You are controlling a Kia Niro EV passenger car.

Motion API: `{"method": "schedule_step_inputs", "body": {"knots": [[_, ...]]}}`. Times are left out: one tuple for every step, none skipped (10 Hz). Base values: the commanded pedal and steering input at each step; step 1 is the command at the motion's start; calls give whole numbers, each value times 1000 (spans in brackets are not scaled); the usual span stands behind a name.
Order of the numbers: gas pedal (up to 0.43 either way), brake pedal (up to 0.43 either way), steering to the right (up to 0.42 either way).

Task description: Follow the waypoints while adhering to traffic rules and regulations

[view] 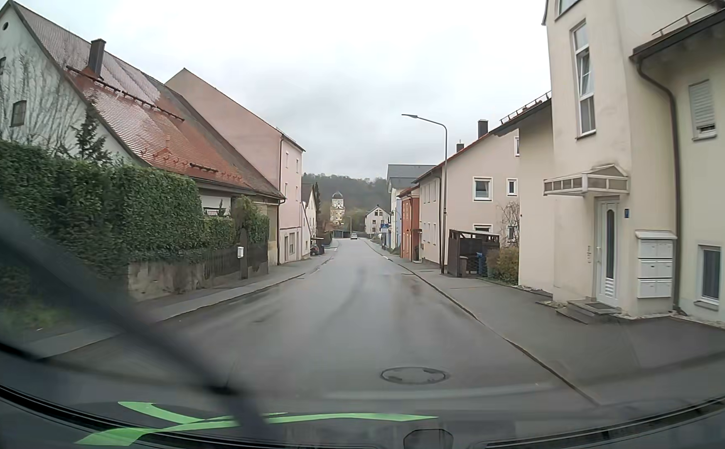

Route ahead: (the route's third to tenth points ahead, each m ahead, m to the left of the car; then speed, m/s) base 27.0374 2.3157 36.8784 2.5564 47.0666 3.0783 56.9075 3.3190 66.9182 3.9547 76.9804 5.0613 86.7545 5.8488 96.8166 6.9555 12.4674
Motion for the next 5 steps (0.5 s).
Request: {"method": "schedule_step_inputs", "body": {"knots": [[79,0,-8],[79,0,-7],[67,0,-8],[20,0,-8],[0,0,-8]]}}
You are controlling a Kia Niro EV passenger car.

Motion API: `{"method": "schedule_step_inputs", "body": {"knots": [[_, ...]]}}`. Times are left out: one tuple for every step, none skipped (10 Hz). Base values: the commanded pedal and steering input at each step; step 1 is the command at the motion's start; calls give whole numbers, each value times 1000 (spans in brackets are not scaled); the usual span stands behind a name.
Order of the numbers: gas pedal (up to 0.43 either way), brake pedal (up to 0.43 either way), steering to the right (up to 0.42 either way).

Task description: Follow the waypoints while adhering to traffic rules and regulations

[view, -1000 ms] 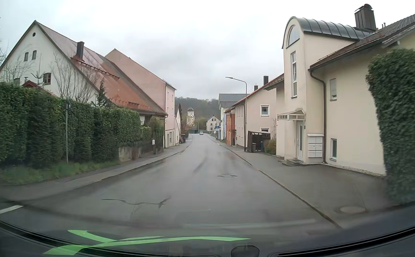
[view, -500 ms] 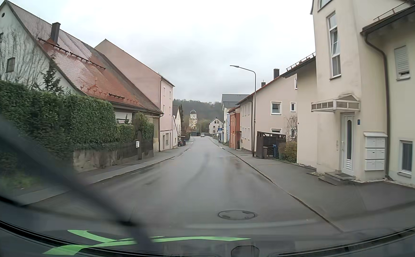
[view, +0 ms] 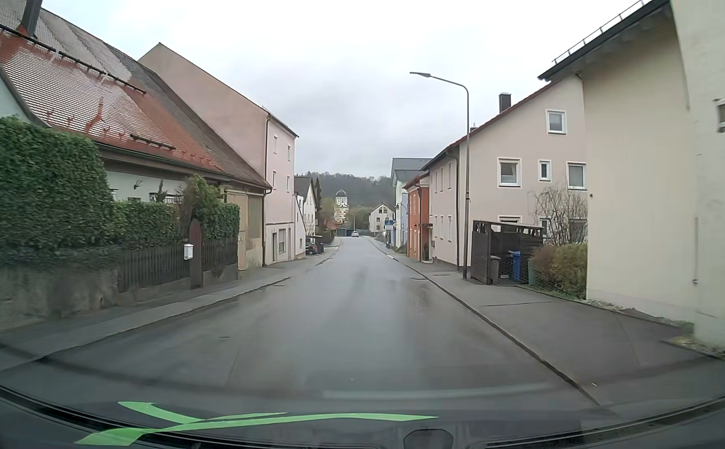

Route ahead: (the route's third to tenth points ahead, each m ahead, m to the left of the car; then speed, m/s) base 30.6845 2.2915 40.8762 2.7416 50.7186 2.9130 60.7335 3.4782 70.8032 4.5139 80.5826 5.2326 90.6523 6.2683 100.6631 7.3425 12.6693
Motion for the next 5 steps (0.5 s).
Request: {"method": "schedule_step_inputs", "body": {"knots": [[0,0,-7],[0,0,-8],[28,0,-8],[47,0,-8],[59,0,-8]]}}
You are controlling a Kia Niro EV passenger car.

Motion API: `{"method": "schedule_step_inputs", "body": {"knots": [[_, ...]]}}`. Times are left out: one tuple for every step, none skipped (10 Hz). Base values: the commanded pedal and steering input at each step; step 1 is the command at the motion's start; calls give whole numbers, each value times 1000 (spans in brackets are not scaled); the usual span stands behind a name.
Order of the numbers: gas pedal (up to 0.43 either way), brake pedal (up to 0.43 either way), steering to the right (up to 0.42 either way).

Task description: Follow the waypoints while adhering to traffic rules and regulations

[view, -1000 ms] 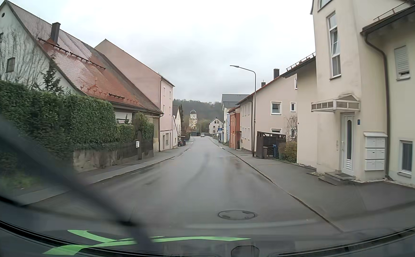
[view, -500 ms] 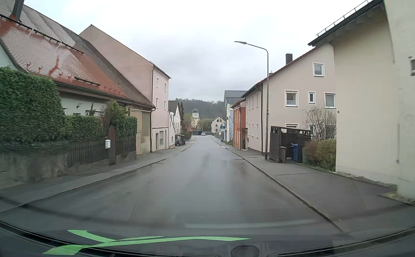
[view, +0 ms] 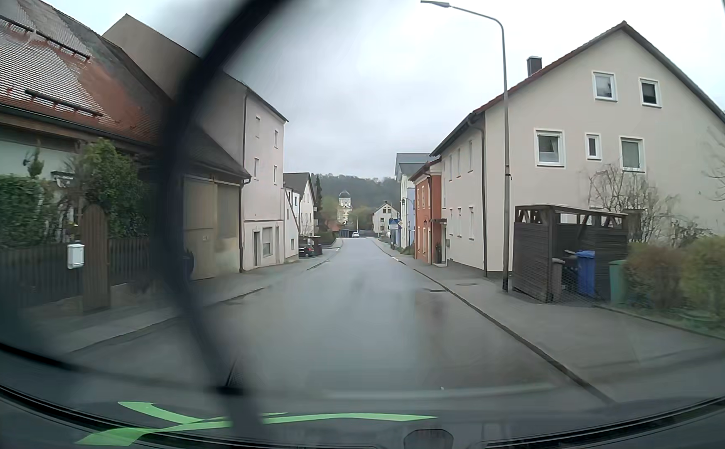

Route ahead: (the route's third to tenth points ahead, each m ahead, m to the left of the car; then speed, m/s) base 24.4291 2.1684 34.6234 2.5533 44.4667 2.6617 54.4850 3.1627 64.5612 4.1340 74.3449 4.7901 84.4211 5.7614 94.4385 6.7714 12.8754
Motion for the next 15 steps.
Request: {"method": "schedule_step_inputs", "body": {"knots": [[67,0,-8],[67,0,-8],[67,0,-8],[67,0,-7],[47,0,-7],[47,0,-7],[28,0,-7],[28,0,-8],[28,0,-7],[28,0,-8],[39,0,-8],[47,0,-7],[59,0,-8],[59,0,-8],[59,0,-8]]}}
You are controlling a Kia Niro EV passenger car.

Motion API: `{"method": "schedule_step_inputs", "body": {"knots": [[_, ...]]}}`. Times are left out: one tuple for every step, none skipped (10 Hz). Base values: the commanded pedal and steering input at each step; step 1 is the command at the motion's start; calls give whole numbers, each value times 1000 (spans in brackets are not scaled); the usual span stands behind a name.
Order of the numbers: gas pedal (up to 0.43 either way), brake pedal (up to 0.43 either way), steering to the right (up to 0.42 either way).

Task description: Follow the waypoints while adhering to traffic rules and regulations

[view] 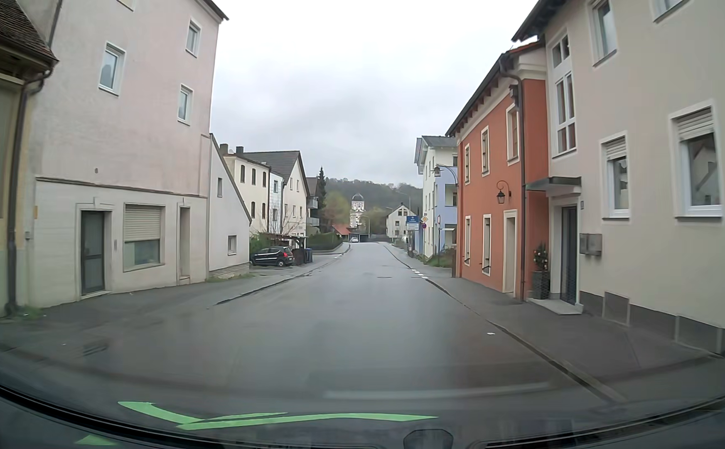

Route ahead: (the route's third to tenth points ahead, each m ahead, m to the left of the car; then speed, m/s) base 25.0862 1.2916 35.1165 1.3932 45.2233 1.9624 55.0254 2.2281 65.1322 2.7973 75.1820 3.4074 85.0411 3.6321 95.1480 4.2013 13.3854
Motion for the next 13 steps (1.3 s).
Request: {"method": "schedule_step_inputs", "body": {"knots": [[59,0,-8],[59,0,-8],[59,0,-8],[47,0,-7],[39,0,-6],[39,0,-5],[39,0,-5],[39,0,-4],[28,0,-2],[0,0,-2],[0,0,-2],[0,0,-2],[0,0,-2]]}}
